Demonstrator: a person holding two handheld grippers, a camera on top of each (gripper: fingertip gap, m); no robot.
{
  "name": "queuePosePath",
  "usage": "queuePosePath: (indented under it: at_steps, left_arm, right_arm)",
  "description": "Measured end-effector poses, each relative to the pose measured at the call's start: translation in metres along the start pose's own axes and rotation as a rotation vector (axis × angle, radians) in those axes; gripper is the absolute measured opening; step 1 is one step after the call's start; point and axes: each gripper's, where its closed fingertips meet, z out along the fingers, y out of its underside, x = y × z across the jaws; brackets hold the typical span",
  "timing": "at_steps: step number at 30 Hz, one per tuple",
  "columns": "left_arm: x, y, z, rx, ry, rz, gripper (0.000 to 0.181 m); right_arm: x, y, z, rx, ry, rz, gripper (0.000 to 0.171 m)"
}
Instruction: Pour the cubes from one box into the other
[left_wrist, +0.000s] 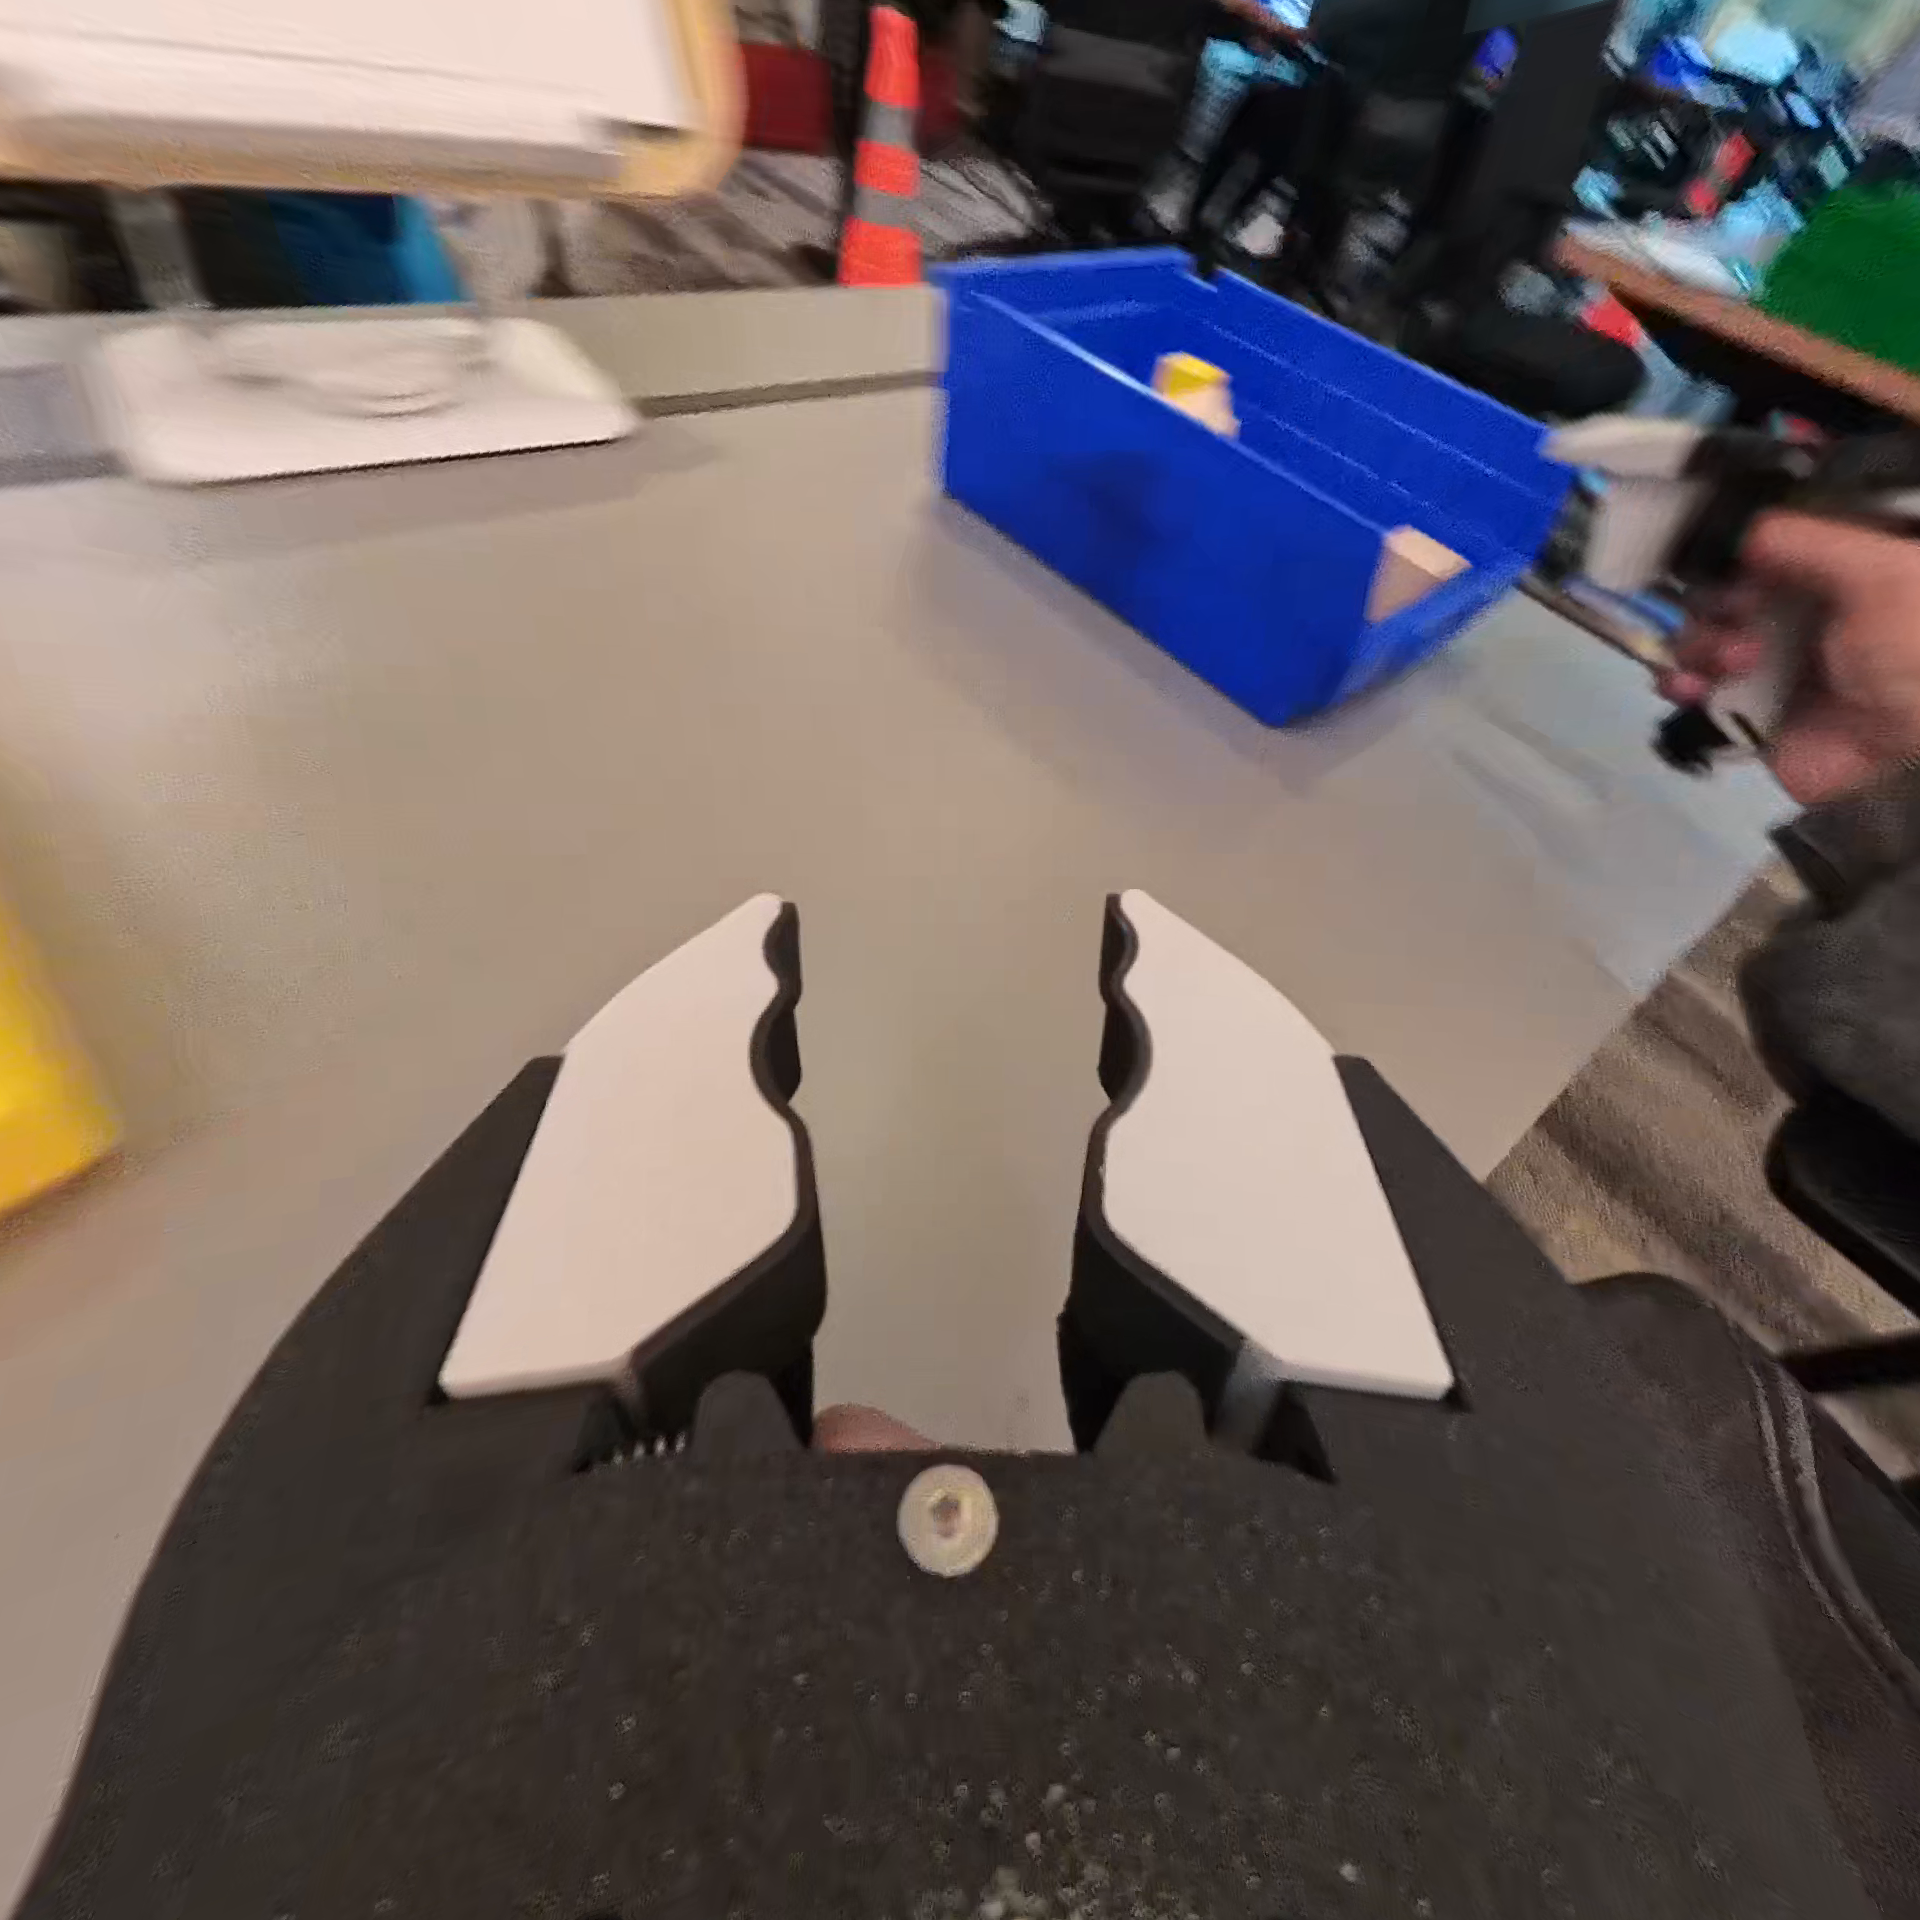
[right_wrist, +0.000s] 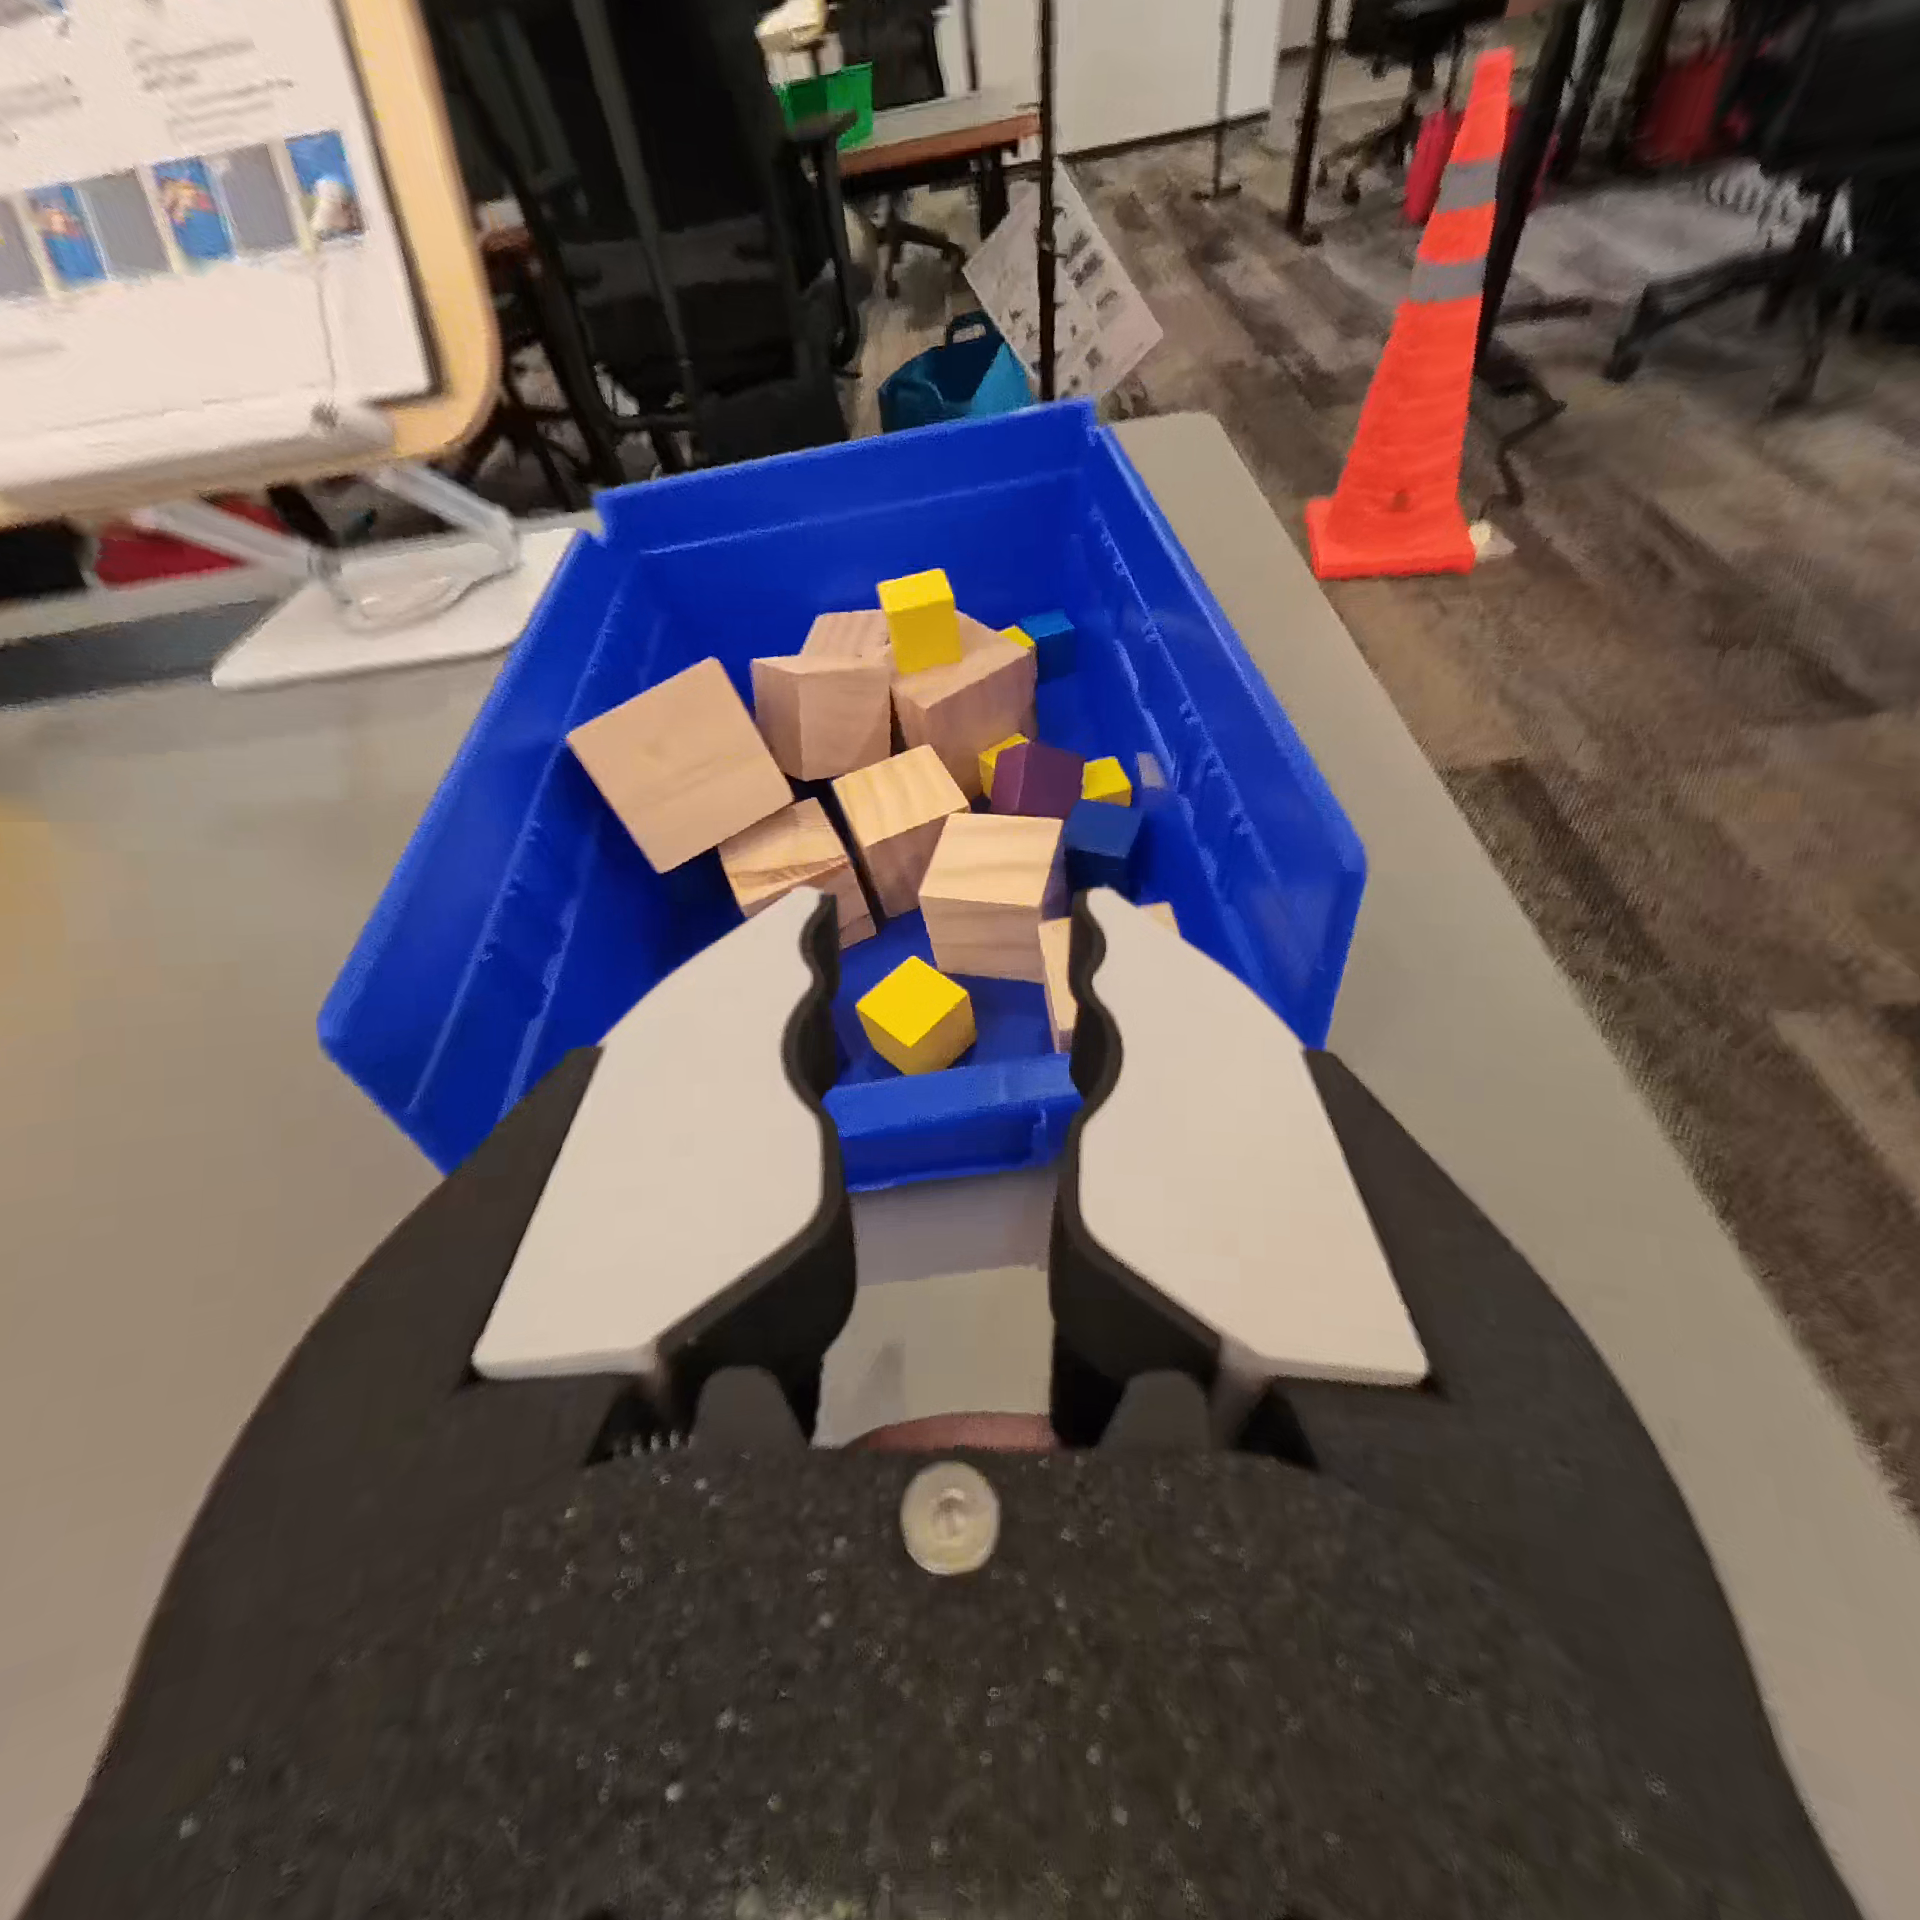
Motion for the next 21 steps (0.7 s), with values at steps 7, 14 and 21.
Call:
queuePosePath:
  at_steps: [7,14,21]
  left_arm:
    - [0.136,-0.005,0.194,-0.102,0.070,0.100,0.057]
    - [0.141,-0.004,0.281,-0.141,-0.082,-0.043,0.054]
    - [0.091,-0.017,0.258,-0.120,-0.342,-0.089,0.011]
  right_arm:
    - [0.044,0.021,0.015,-0.072,0.156,-0.130,0.053]
    - [0.054,0.028,0.016,-0.058,0.089,-0.054,0.047]
    - [0.058,0.017,0.012,-0.016,0.099,0.064,0.048]
